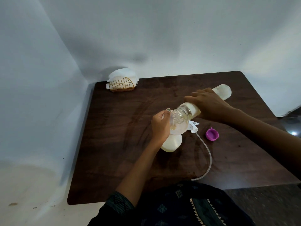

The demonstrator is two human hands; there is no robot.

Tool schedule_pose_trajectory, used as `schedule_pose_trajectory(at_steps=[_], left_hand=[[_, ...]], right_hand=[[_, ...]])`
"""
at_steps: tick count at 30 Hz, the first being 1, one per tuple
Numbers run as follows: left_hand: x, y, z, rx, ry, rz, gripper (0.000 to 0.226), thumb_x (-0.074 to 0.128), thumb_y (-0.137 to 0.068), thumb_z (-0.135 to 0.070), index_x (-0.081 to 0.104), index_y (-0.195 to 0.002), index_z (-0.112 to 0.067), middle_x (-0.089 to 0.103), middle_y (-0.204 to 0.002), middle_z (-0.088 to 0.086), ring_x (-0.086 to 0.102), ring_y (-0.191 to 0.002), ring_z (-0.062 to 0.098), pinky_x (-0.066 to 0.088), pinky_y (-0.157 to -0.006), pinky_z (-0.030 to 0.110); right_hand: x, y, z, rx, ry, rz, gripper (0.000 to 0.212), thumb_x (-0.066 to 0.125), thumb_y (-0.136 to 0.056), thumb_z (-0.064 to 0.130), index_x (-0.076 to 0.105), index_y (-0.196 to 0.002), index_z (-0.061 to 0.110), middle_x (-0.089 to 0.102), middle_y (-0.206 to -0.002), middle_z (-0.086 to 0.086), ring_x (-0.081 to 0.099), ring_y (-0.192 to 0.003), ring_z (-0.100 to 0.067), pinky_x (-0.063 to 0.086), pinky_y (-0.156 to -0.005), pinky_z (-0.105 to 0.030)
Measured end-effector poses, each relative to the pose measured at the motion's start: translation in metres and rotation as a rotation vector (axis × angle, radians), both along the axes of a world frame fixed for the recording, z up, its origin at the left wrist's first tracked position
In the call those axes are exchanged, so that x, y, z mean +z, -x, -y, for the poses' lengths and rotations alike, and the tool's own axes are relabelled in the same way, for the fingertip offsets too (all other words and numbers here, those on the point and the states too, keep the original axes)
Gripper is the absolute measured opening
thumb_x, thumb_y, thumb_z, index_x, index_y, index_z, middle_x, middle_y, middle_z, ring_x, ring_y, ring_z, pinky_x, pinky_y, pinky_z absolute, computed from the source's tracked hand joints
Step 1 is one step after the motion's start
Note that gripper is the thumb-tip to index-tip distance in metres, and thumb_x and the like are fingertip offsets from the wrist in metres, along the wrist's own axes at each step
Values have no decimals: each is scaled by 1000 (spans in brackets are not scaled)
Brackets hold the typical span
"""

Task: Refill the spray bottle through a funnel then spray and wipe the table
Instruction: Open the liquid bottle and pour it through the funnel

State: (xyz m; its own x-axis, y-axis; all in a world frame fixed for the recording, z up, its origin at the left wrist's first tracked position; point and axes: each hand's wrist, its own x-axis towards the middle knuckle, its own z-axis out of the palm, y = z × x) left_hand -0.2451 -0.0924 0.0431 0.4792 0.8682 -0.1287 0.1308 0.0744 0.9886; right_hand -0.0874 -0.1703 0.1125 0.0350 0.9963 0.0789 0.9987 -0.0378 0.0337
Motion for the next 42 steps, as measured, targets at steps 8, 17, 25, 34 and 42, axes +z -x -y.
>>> schedule_pose_trajectory(at_steps=[8, 17, 25, 34, 42], left_hand=[[-1, 0, -1, -2, 4, -1, 41, 49, -95, -24, 51, -66, 5, 45, -62, 9, 42, -62, 19, 32, -58, 31], [0, 0, -1, -15, 12, -16, 37, 48, -95, -26, 57, -69, -3, 48, -60, 1, 45, -61, 14, 34, -57, 29], [0, -1, -1, 2, 18, -21, 40, 48, -95, -27, 60, -78, 7, 55, -70, 10, 50, -68, 19, 39, -62, 32], [1, -1, 0, 0, 7, -14, 42, 48, -96, -26, 57, -76, 10, 49, -67, 12, 45, -65, 20, 34, -59, 31], [1, 0, 0, -8, 13, -20, 40, 48, -96, -26, 56, -73, 5, 47, -66, 11, 43, -64, 20, 33, -59, 31]], right_hand=[[0, 1, -1, -3, 17, -1, 43, 74, -69, 28, 56, -106, 20, 64, -96, -3, 59, -94, -28, 36, -81, -41], [1, 1, -2, 1, 19, 7, 43, 75, -68, 28, 56, -106, 19, 64, -97, -4, 59, -93, -29, 37, -81, -42], [0, 0, -1, -4, 16, 8, 44, 75, -68, 28, 56, -107, 20, 64, -98, -3, 59, -93, -28, 37, -81, -42], [0, -1, -1, 1, 10, 19, 44, 76, -68, 28, 56, -106, 21, 64, -97, -2, 59, -92, -27, 38, -82, -41], [-2, 0, 0, 13, -5, 17, 45, 76, -67, 29, 56, -106, 20, 65, -97, -3, 59, -91, -29, 38, -80, -41]])
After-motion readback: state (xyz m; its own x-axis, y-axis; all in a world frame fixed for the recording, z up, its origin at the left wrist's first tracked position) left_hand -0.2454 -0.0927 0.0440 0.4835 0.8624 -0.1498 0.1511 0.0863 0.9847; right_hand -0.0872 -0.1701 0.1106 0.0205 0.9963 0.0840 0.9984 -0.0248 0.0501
